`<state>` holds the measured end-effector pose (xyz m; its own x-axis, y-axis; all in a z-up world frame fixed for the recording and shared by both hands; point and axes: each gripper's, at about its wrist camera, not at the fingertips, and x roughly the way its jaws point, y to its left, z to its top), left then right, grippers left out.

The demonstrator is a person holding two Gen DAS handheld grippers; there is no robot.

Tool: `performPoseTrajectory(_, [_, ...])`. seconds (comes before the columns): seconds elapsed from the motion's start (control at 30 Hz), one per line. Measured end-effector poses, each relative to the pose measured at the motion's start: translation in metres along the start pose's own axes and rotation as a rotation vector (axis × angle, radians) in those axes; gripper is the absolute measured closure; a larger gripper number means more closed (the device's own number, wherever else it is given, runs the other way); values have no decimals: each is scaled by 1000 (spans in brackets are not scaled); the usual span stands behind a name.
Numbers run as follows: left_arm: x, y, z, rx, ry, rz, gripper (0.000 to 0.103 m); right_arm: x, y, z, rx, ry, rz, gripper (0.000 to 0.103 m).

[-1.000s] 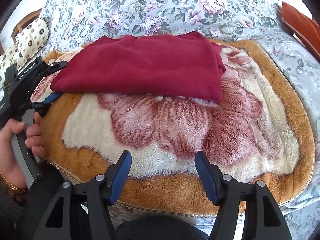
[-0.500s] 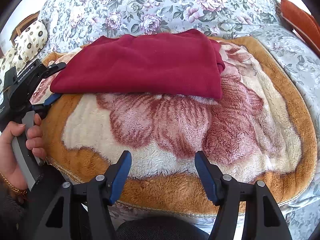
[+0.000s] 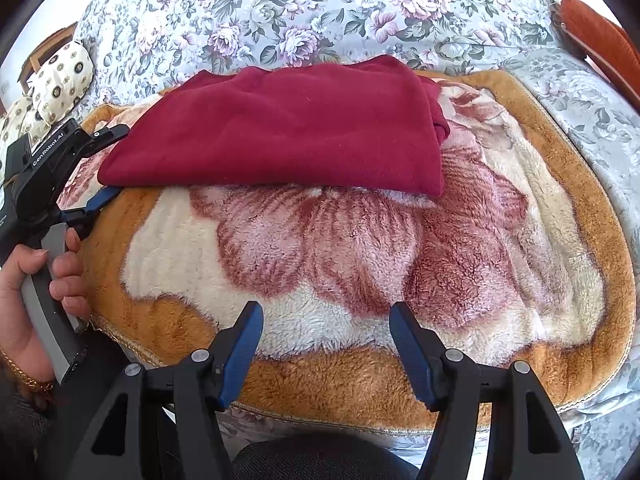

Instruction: Fold small clothes

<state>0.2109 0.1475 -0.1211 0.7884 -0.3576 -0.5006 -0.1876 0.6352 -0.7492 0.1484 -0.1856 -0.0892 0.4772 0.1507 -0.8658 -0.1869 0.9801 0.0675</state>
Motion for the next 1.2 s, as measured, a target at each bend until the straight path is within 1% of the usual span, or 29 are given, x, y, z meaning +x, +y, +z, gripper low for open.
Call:
performPoseTrajectory(0.13, [-1, 2, 0, -7, 3, -15, 20, -1, 0, 0, 2, -10, -2, 39])
performPoseTrajectory(0.3, [-1, 1, 0, 1, -1, -8, 20, 0, -3, 0, 14, -16, 9, 39])
performPoseTrajectory(0.5, [-3, 4, 1, -26, -10, -32, 20, 6, -5, 2, 20, -6, 20, 39])
performPoseTrajectory(0.57, [-3, 2, 1, -21, -21, -16, 20, 6, -4, 1, 17, -10, 17, 39])
performPoseTrajectory(0.67, [-1, 0, 1, -9, -45, 29, 22, 6, -4, 1, 15, -13, 13, 39])
performPoseTrajectory(0.7, [0, 0, 1, -9, -55, 46, 26, 7, -4, 1, 13, -12, 11, 39])
performPoseTrajectory(0.73, [2, -1, 2, -8, -69, 69, 28, 7, -4, 1, 11, -12, 8, 39])
performPoseTrajectory(0.77, [3, 0, 3, -13, -81, 78, 28, 6, -3, 1, 8, -13, 2, 39])
performPoseTrajectory(0.83, [6, 1, 7, -17, -96, 95, 34, 4, -2, 1, 0, -26, -16, 39])
performPoseTrajectory(0.87, [8, 3, 8, -13, -95, 103, 42, 2, -1, 0, -3, -37, -32, 39])
performPoseTrajectory(0.9, [9, 5, 8, -14, -90, 110, 57, -2, 1, 1, -6, -49, -58, 39])
performPoseTrajectory(0.93, [10, 9, 8, -24, -81, 109, 68, -6, 3, 5, -7, -53, -77, 39])
performPoseTrajectory(0.97, [11, 14, 8, -44, -65, 93, 89, -12, 5, 13, 0, -62, -56, 39])
performPoseTrajectory(1.03, [11, 27, 8, -98, -54, 69, 91, -26, 11, 41, 18, -95, 6, 39])
performPoseTrajectory(1.07, [10, 27, 8, -97, -53, 70, 91, -33, 17, 61, 23, -109, 29, 39])
performPoseTrajectory(1.1, [10, 22, 8, -68, -59, 82, 91, -38, 27, 86, 19, -116, 59, 39])
performPoseTrajectory(1.13, [11, 19, 6, -50, -62, 91, 91, -38, 40, 111, 8, -110, 97, 39])
performPoseTrajectory(1.17, [11, 18, 5, -44, -64, 96, 91, -33, 58, 142, -8, -79, 161, 39])
performPoseTrajectory(1.2, [11, 17, 4, -43, -70, 100, 91, -23, 76, 168, -15, -25, 228, 39])
